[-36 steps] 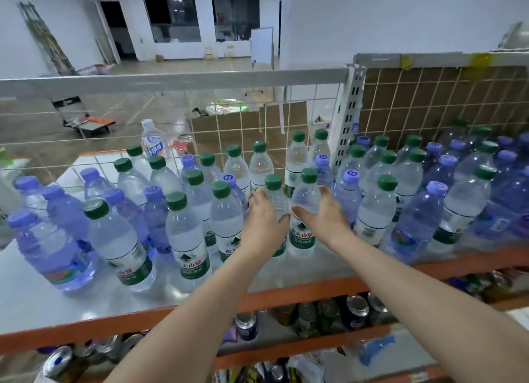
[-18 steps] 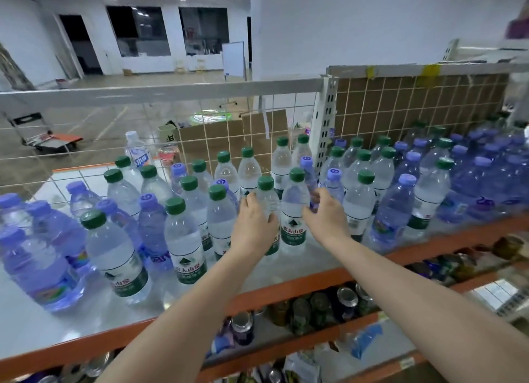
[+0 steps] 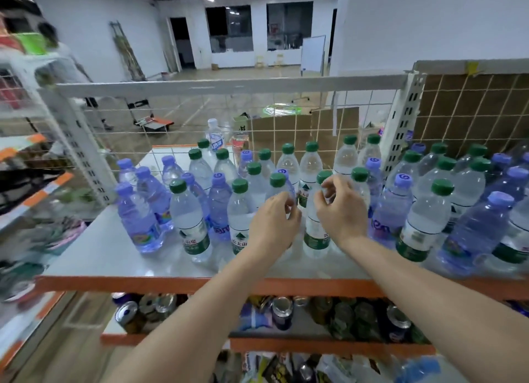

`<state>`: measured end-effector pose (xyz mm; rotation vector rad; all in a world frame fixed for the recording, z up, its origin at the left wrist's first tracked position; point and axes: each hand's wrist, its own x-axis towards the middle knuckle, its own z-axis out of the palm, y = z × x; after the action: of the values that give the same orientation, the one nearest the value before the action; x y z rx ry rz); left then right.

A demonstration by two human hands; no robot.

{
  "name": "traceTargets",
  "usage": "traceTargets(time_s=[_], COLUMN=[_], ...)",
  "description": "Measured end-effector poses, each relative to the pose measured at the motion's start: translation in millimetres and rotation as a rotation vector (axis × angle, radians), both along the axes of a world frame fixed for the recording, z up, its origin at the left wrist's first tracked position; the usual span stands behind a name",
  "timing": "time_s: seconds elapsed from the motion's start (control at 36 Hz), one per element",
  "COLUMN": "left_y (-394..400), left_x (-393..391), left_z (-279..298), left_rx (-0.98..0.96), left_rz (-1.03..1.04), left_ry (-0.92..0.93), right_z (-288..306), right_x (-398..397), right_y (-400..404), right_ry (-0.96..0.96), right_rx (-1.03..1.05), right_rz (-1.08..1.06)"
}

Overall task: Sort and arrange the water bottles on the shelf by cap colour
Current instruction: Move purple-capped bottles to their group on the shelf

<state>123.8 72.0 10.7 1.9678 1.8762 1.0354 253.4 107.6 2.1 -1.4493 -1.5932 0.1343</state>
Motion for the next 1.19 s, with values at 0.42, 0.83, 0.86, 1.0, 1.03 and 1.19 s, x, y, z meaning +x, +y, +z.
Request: traceTargets(time_s=[0.42, 0.83, 0.86, 1.0, 1.03, 1.19], left_y=[-0.9, 70.9, 74.2, 96.9, 100.1, 112.0], left_x=[-63.7, -123.0, -123.7, -123.6, -122.2, -121.1], left_z=[27.7, 13.6, 11.4, -2.8, -4.7, -19.6], left_rx=[0.249, -0.171, -0.185, -0.286, -0.304, -0.323], left_rz=[0.331, 0.321, 0.324, 0.344, 0.354, 0.4], left_ry=[-0.062, -0.324, -0.35, -0.438, -0.443, -0.409], right_z=[33.9, 50.0, 47.7, 37.5, 31.4, -0.2], right_x=[-53.9, -73.6, -74.1, -73.9, -73.0, -66.4], right_y=[3.2, 82.8, 87.0, 101.2, 107.1, 133.0], right_ry=[0.023, 0.243, 0.274, 0.481, 0.487, 0.446], right_rx=[-0.012, -0.644, -0.701, -0.877, -0.897, -0.951], right_rz=[0.27, 0.11, 0.101, 0.055, 0.049, 0.095])
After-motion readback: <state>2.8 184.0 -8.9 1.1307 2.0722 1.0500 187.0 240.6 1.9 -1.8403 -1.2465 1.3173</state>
